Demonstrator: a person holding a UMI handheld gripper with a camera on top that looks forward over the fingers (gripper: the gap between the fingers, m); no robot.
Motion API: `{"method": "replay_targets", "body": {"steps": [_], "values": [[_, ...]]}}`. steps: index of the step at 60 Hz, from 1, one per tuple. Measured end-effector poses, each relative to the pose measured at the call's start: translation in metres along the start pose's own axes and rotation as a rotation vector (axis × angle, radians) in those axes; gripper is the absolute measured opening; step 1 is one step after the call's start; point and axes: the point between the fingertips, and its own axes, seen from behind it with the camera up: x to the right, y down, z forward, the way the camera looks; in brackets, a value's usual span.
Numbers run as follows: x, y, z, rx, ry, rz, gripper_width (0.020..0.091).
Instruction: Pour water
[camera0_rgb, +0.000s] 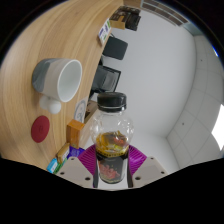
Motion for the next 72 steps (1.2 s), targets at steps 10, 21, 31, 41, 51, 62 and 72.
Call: {"method": "replay_targets", "body": {"steps": [10, 21, 31, 41, 51, 62, 72], "values": [[-0.031, -0.03, 0.022, 0.042, 0.019, -0.301, 0.0385], [-0.04, -0.036, 0.027, 0.078, -0.024, -0.237, 0.0386], [-0.03, -0.022, 0.024, 0.121, -0.155, 0.16, 0.0389], [-0.009, -0.013, 0.013, 0.184, -0.375, 0.827, 0.0391], [-0.009, -0.009, 0.008, 0.225, -0.566, 1.344, 0.039], [-0.058, -0.013, 0.017, 0.224, -0.681, 1.62, 0.0389], [-0.105, -0.027, 0.02, 0.219, -0.749, 1.717, 0.0389]]}}
